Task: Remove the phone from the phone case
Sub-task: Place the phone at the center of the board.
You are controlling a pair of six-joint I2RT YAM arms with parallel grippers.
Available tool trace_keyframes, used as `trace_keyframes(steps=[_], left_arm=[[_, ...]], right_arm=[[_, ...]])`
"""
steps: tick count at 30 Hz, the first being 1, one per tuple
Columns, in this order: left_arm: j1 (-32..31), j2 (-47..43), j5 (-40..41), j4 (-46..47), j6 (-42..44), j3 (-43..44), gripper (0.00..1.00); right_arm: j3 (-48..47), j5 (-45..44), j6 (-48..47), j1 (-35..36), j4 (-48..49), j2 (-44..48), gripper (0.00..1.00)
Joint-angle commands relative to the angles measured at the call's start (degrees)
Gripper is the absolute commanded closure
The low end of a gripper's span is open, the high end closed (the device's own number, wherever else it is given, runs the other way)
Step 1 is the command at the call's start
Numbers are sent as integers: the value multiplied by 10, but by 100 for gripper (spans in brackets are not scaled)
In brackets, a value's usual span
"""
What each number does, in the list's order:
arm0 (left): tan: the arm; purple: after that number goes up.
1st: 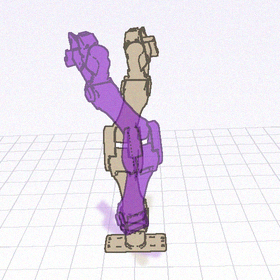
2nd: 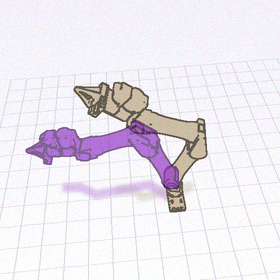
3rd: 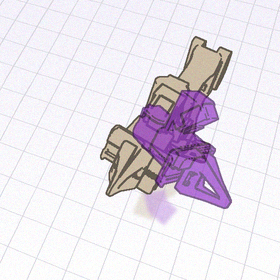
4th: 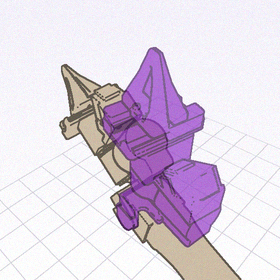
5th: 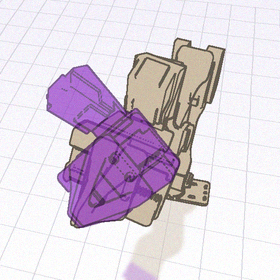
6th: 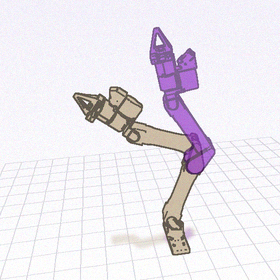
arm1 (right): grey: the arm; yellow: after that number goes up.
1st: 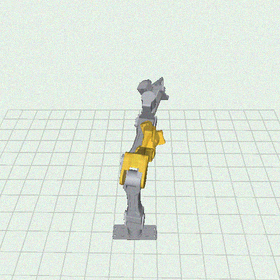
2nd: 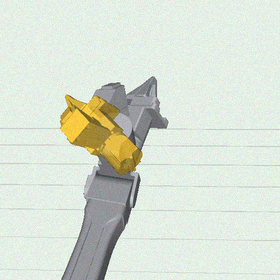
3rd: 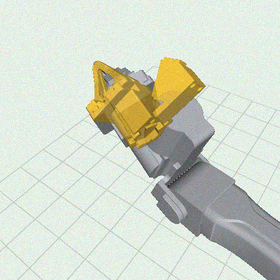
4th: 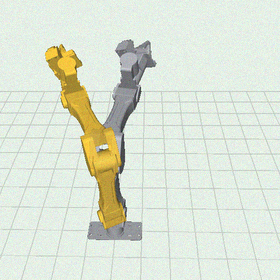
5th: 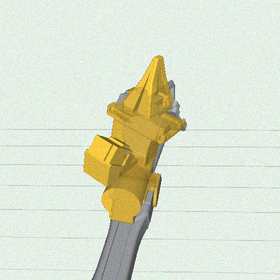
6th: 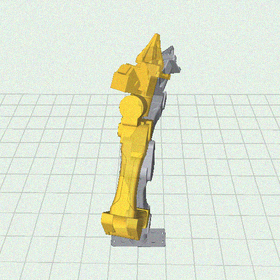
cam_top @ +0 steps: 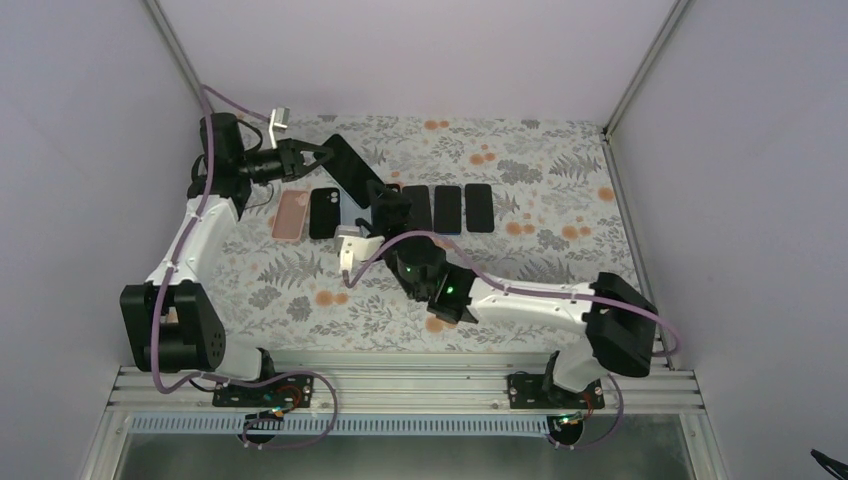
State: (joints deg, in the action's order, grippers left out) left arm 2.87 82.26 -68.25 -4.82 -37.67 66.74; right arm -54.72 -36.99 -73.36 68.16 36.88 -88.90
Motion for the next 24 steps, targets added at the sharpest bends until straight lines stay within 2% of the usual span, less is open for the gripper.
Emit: trace_keyframes(steps=[1,10,14,21,24], left_arm=[[3,-21,2,-26,78,17,98],[0,-32,-36,-76,195,33,98],[-17,-27,-59,-160,312,60,98],[-47,-16,-118,-271,462,100,98],[-65,-15,-132,-306,517,116,98]], right_arm=[[-68,93,217,-8,-246,35,1],[-173,289,408,-83,-467,72,0],[-233,409,493,-140,-532,79,1],[-274,612,602,-231,-610,74,8],[-279,681,626,-253,-641,64,16]])
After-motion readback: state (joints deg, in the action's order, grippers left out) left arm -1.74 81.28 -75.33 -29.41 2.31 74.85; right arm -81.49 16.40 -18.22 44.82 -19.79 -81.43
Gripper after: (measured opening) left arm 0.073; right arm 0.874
